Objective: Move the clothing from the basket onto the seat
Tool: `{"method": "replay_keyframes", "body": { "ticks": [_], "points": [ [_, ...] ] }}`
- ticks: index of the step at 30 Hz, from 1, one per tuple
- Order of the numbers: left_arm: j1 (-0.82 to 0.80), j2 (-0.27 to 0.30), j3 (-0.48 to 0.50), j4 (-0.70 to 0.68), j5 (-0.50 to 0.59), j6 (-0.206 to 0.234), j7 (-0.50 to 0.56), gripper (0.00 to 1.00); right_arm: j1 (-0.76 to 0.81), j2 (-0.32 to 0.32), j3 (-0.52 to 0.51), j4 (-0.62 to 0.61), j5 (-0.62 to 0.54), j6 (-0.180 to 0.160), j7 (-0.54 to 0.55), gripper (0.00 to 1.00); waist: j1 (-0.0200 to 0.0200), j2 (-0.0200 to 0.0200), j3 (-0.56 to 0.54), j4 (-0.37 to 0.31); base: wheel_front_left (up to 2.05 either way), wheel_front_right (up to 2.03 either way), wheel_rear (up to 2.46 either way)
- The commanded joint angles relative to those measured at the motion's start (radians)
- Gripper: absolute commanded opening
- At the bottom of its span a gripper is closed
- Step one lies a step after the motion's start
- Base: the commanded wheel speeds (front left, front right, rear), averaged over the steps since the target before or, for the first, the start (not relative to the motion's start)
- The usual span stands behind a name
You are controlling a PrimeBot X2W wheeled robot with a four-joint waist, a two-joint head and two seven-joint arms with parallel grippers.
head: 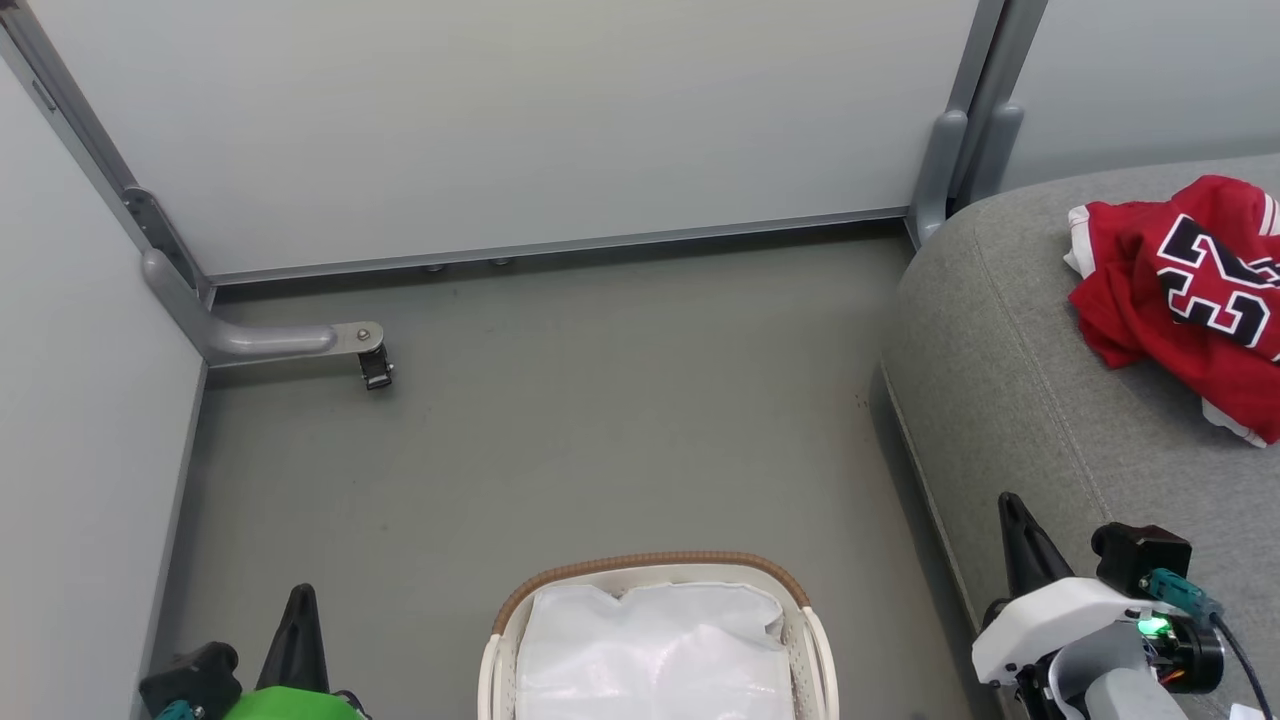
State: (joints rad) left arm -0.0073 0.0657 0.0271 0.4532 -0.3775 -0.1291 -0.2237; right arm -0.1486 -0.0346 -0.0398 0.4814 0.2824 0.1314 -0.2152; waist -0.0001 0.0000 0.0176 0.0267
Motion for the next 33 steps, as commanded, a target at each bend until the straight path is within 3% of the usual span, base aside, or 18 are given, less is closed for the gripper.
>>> {"method": "replay_keyframes", "body": {
  "ticks": [1, 33],
  "points": [
    [-0.019, 0.002, 0.007, -0.024, -0.045, 0.0, 0.009, 0.0, -0.011, -0.006, -0.005, -0.026, 0.049, 0.0, 0.008, 0.0, 0.0001, 0.0, 0.0, 0.0, 0.0, 0.0, 0.0],
    [-0.055, -0.004, 0.037, -0.1, -0.51, -0.001, 0.135, 0.0, 0.012, -0.011, -0.029, -0.115, 0.551, 0.0, 0.13, 0.0, 0.0001, 0.0, -0.004, -0.008, 0.0, 0.0, 0.0]
  ]
}}
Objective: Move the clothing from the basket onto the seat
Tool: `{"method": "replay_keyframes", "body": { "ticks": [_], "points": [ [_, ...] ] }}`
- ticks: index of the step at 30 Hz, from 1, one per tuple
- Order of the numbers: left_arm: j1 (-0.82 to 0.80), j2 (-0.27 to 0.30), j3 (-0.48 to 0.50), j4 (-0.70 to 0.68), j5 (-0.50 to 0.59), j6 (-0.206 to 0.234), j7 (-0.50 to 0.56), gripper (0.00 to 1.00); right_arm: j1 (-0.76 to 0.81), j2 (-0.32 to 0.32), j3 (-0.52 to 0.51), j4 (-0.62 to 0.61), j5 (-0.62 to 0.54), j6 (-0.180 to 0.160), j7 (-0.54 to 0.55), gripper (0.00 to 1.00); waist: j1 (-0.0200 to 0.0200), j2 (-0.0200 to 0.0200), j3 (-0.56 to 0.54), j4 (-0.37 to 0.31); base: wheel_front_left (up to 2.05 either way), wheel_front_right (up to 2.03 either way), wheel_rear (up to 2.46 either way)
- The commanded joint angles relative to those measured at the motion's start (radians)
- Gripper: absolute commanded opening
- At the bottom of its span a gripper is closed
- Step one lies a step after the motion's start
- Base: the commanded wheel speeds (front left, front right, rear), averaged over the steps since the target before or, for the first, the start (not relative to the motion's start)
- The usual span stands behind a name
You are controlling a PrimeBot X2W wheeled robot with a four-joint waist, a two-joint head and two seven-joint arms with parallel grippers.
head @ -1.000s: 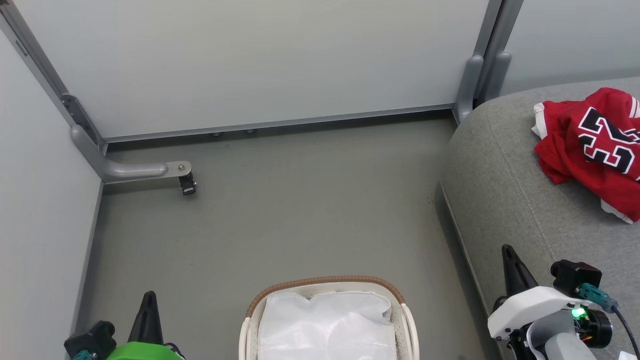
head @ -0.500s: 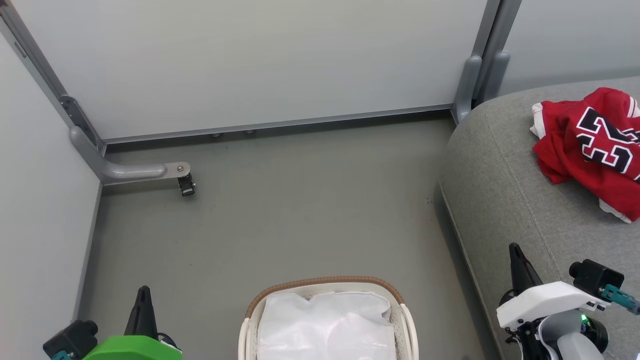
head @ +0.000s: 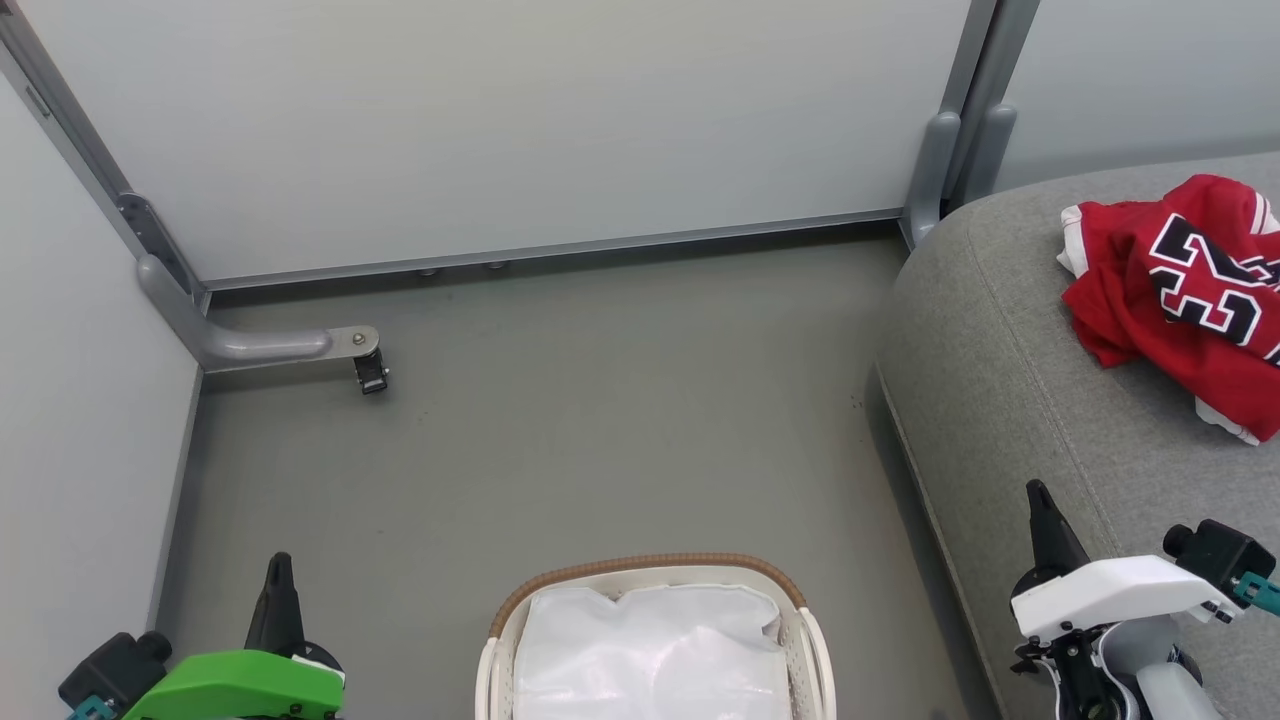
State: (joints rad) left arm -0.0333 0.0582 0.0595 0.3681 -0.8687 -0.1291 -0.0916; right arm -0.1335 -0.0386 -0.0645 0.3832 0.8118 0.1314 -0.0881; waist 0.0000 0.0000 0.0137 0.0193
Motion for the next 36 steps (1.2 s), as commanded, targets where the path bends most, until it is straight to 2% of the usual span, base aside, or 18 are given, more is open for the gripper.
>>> {"method": "replay_keyframes", "body": {
  "ticks": [1, 36],
  "points": [
    [-0.03, 0.003, 0.005, -0.017, -0.032, -0.001, 0.007, 0.0, -0.002, -0.007, -0.005, -0.019, 0.036, 0.0, 0.007, 0.0, 0.0, 0.0, 0.0, 0.0, 0.0, 0.0, 0.0],
    [-0.057, -0.002, 0.031, -0.072, -0.39, -0.002, 0.108, 0.0, 0.014, -0.011, -0.028, -0.082, 0.422, -0.001, 0.107, 0.0, 0.0, 0.0, -0.004, -0.008, 0.0, 0.0, 0.0]
  ]
}}
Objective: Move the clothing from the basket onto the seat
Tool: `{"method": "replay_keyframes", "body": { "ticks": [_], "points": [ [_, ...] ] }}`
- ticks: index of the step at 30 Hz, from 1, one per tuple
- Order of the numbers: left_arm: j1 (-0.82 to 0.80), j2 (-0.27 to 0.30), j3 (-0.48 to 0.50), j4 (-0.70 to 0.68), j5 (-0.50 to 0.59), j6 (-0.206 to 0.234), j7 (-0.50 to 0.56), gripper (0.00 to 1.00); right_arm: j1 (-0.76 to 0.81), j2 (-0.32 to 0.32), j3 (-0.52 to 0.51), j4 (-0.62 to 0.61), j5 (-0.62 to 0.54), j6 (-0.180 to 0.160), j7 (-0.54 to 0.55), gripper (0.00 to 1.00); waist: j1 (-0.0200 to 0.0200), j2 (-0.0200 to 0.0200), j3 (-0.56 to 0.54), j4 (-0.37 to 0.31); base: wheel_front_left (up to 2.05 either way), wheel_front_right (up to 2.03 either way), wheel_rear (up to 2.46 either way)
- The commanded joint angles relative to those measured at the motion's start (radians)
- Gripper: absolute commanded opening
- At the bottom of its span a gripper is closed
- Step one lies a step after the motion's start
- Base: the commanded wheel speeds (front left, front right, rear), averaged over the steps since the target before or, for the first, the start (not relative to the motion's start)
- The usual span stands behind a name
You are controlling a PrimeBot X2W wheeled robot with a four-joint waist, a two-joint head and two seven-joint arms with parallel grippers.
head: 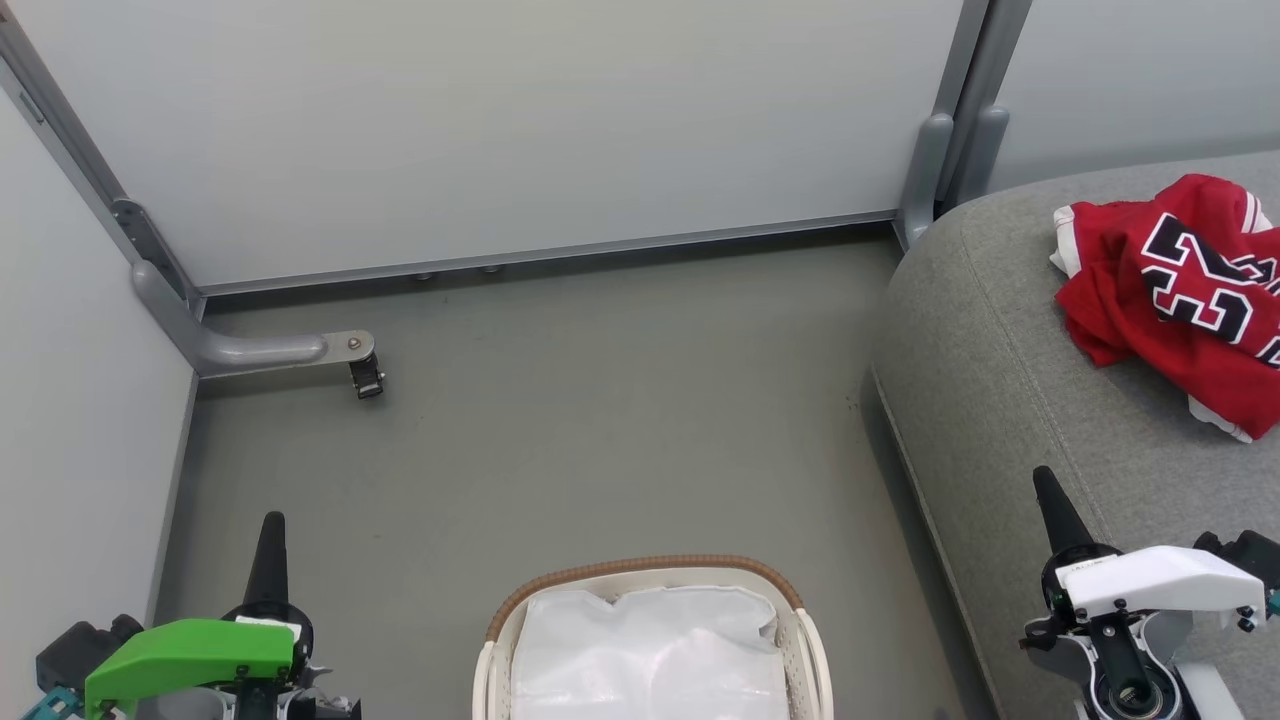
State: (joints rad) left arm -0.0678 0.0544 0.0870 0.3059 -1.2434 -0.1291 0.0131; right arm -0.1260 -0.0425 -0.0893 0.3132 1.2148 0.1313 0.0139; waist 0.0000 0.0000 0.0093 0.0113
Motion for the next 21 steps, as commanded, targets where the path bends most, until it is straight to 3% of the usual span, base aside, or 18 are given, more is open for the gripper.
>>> {"method": "replay_keyframes", "body": {
  "ticks": [1, 21],
  "points": [
    [-0.023, 0.001, 0.005, -0.011, -0.026, -0.002, 0.006, 0.0, 0.007, -0.007, -0.004, -0.013, 0.028, -0.001, 0.007, 0.0, 0.0, 0.0, 0.0, 0.0, 0.0, 0.0, 0.0],
    [-0.035, -0.001, 0.017, -0.036, -0.185, -0.002, 0.051, 0.0, 0.013, -0.009, -0.015, -0.041, 0.2, -0.001, 0.052, 0.0, 0.0, 0.0, -0.003, -0.005, 0.0, 0.0, 0.0]
  ]
}}
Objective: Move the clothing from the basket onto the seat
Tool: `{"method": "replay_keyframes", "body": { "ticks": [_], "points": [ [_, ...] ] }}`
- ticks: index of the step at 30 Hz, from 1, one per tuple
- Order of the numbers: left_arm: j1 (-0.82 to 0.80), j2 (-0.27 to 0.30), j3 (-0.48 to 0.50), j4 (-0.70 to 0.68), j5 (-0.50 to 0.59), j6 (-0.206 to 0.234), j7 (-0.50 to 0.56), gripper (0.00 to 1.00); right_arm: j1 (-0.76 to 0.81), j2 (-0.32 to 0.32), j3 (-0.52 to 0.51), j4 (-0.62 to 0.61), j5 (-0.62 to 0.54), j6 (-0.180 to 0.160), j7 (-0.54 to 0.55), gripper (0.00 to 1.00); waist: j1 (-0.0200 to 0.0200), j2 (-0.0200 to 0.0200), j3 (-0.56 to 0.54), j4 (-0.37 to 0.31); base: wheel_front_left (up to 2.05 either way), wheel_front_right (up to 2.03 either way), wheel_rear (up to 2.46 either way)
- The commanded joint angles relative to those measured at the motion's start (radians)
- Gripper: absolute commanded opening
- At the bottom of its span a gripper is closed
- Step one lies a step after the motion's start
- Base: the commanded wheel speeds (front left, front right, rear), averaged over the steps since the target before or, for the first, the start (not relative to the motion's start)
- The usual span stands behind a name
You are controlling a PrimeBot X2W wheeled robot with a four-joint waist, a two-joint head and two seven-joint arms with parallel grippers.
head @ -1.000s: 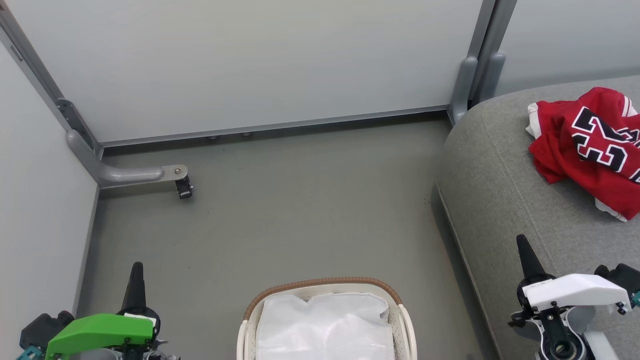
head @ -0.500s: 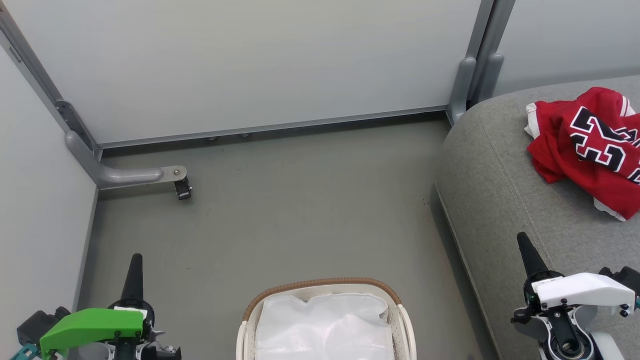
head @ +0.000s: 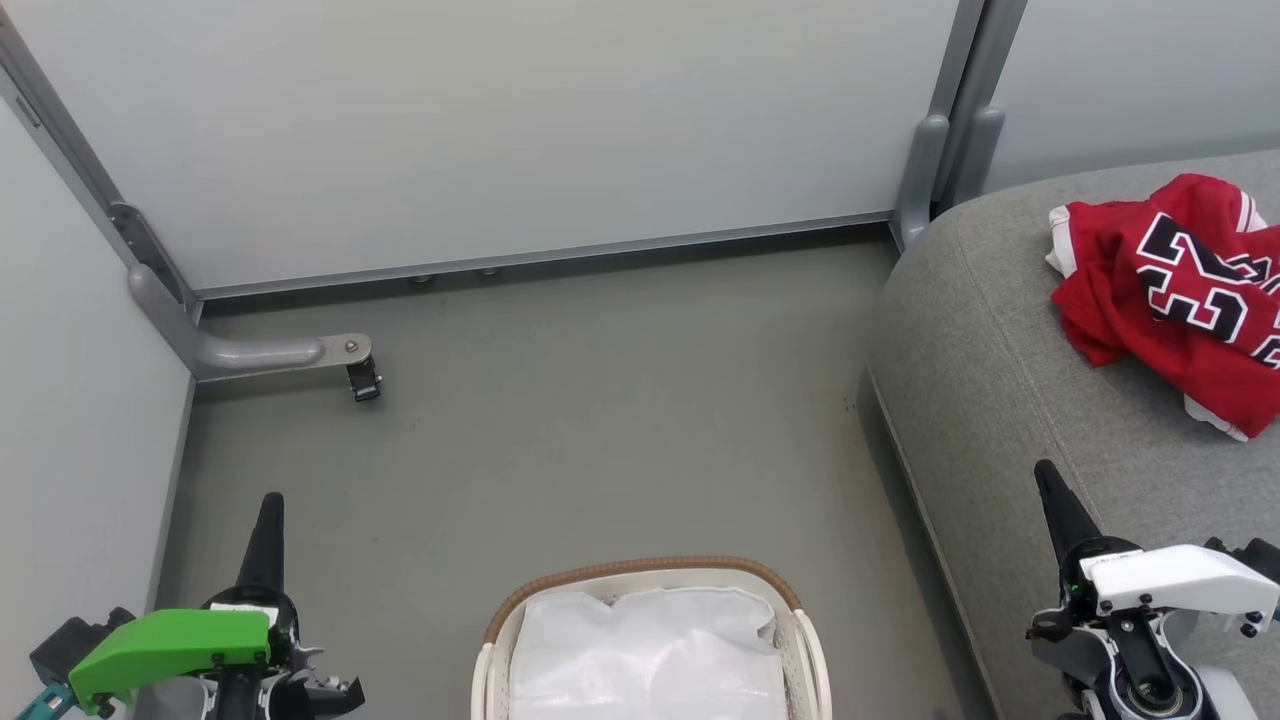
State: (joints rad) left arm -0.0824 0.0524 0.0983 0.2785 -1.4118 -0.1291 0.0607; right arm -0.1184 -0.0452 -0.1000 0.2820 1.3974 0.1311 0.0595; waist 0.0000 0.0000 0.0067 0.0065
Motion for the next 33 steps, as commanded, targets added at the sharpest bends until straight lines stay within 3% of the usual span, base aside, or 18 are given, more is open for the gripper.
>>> {"method": "replay_keyframes", "body": {
  "ticks": [1, 33],
  "points": [
    [-0.022, 0.001, 0.006, -0.009, -0.022, -0.002, 0.006, 0.0, 0.006, -0.006, -0.005, -0.01, 0.024, 0.0, 0.008, 0.0, 0.0, 0.0, 0.0, 0.0, 0.0, 0.0, 0.0],
    [-0.031, -0.003, 0.018, -0.035, -0.202, -0.003, 0.057, 0.0, 0.015, -0.008, -0.016, -0.04, 0.217, -0.001, 0.057, 0.0, 0.0, 0.0, -0.004, -0.007, 0.0, 0.0, 0.0]
  ]
}}
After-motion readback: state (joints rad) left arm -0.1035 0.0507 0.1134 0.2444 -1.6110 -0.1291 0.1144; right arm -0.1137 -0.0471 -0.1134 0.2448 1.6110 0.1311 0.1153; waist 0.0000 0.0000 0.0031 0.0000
